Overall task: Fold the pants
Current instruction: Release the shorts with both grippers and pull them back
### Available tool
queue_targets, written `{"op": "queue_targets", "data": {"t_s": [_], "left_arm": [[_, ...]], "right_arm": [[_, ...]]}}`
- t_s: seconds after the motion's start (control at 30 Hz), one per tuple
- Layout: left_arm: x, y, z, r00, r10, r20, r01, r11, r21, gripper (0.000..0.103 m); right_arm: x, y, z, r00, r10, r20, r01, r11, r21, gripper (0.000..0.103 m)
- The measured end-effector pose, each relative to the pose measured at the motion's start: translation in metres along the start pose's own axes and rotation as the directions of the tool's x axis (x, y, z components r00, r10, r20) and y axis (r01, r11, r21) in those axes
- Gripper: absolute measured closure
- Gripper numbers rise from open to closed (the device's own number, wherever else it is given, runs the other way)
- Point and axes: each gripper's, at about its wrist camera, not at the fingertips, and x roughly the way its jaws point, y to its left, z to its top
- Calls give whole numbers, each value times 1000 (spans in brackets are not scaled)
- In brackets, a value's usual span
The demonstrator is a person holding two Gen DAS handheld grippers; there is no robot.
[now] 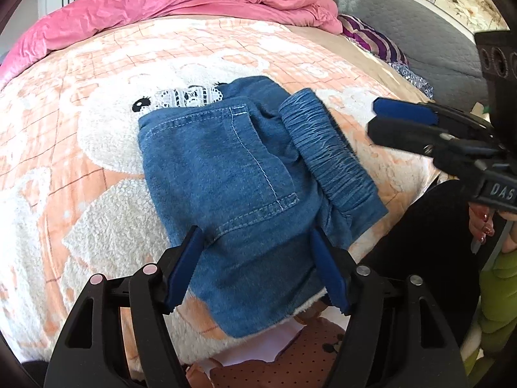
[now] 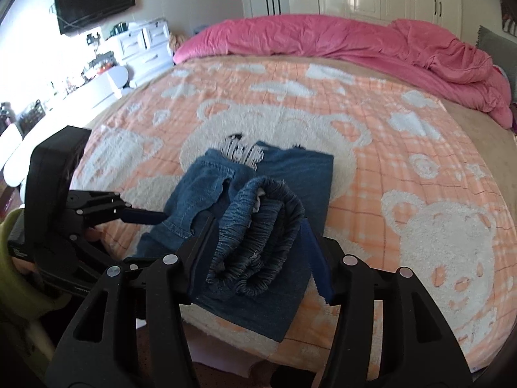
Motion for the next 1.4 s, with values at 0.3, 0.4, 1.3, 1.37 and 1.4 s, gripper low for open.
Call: {"op": "queue_targets", "data": {"t_s": [0.3,0.4,1.3,1.37,1.4], "left_arm": [[-40,-10,0,996,1,88,-2,1000,10,27],[-55,-8,-1,992,15,124,-15,1000,-2,21],[-89,57,-12,978,133,159,-95,970,-223,11],[-85,54,-11,980,127,152,-91,971,-221,10],[-81,53,-9,982,120,148,-86,972,-219,6]], "right_arm": [[-39,-6,-2,994,-29,110,25,999,41,41],[-47,-9,-2,991,-37,131,30,998,56,38],[-57,-26,-6,986,-79,144,60,989,133,19],[-50,-29,-7,989,-91,117,74,987,146,16],[-47,-30,-7,990,-93,105,77,986,150,16]]}}
